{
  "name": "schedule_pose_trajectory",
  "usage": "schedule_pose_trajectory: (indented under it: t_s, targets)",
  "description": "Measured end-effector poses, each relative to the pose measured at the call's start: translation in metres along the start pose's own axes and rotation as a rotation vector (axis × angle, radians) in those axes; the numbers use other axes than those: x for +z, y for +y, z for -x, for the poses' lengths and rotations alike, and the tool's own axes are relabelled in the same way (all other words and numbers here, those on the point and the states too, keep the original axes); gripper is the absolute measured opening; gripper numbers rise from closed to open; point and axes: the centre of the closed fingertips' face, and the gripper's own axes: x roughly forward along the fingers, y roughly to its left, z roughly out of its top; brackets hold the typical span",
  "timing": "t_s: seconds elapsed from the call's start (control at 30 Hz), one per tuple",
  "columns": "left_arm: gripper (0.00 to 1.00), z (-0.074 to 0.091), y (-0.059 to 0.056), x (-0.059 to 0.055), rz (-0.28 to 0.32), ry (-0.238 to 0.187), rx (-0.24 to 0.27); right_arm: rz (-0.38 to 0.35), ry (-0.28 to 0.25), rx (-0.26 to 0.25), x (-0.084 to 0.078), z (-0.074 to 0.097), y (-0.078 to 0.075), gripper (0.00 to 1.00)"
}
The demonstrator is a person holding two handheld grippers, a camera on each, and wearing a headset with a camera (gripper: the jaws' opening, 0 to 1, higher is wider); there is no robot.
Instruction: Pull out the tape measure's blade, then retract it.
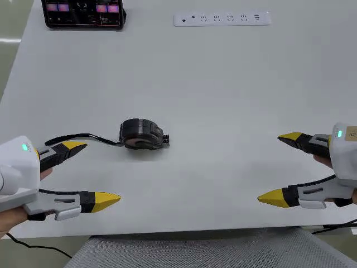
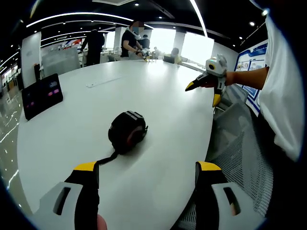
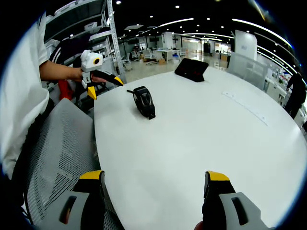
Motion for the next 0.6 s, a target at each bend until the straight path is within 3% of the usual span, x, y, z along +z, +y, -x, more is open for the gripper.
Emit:
schedule_pose_trajectory:
  t_s: [0.6]
  targets:
    - [0.82,-0.0047,0.0097,0.003,-0.018,0.01,-0.003,0.024,0.009,0.009,0.0031,-0.0071,-0.0082,0.85]
